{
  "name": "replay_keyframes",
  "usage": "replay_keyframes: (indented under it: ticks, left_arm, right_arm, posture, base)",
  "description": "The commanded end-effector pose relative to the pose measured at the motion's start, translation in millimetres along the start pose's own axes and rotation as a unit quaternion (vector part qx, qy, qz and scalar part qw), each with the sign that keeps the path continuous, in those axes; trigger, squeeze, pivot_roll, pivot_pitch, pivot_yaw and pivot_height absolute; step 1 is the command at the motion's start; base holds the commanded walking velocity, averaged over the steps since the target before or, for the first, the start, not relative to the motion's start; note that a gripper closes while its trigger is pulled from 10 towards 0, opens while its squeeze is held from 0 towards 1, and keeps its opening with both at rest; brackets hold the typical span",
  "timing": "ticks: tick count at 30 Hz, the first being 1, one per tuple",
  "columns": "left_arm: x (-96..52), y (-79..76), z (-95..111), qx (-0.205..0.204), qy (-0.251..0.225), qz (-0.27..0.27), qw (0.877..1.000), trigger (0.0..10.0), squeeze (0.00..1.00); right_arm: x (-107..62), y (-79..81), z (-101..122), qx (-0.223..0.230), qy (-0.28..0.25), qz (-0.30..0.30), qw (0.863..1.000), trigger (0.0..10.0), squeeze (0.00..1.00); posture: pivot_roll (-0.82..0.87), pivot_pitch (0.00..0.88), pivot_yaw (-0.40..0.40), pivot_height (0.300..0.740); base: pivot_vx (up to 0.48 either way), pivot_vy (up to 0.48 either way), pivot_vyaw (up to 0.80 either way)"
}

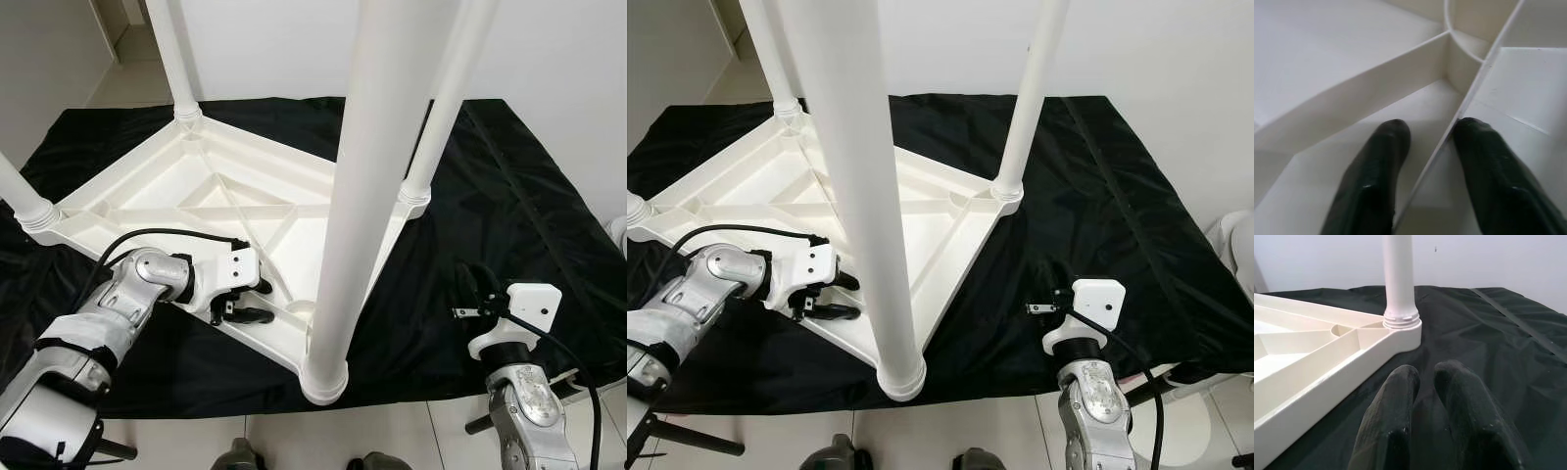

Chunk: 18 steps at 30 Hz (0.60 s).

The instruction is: Building children table

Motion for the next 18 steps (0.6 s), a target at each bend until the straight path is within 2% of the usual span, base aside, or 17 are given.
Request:
replay_keyframes:
  ticks: [1, 10, 12, 16, 18]
  left_arm:
    - [-5.1, 9.7, -7.4, -0.026, 0.003, 0.051, 0.998, 0.0, 0.00]
    - [1.5, 10.6, 2.2, -0.036, -0.041, 0.078, 0.995, 0.0, 0.00]
    - [9.4, 10.7, 12.2, -0.036, -0.071, 0.097, 0.992, 0.2, 0.00]
    - [12.4, 11.4, 17.8, -0.034, -0.084, 0.107, 0.990, 0.0, 0.00]
    - [19.9, 15.0, 34.0, -0.031, -0.119, 0.122, 0.985, 0.0, 0.00]
  right_arm:
    - [-0.7, -3.4, -3.1, -0.005, 0.010, -0.004, 1.000, 10.0, 0.00]
    - [3.1, -3.0, -3.2, -0.005, 0.008, -0.008, 1.000, 10.0, 0.00]
    - [4.3, -1.4, -3.6, -0.007, 0.009, -0.006, 1.000, 10.0, 0.00]
    - [4.7, -2.6, -4.1, -0.008, 0.009, -0.008, 1.000, 10.0, 0.00]
    - [5.8, -8.2, -4.2, -0.012, 0.008, -0.025, 1.000, 10.0, 0.00]
  posture:
    - [-0.01, 0.032, 0.041, 0.740]
    - [-0.01, 0.027, 0.033, 0.740]
    - [-0.01, 0.023, 0.028, 0.740]
    - [-0.01, 0.023, 0.029, 0.740]
    - [-0.01, 0.024, 0.026, 0.740]
  base:
    - [0.000, 0.000, 0.00]
    - [0.000, 0.000, 0.00]
    - [0.000, 0.000, 0.00]
    - [0.000, 0.000, 0.00]
    - [0.000, 0.000, 0.00]
Point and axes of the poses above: a point about 5 cm out from each wrist's last joint towards the gripper, its own x axis pointing out of the wrist towards the gripper, its own z axis along the axis of the wrist's last joint, y = z × x, the point moved 2 cm from there along x, pointing out of the wrist towards the gripper, and after that the axes turned 6 degrees about -x, right-handed, at the moved point
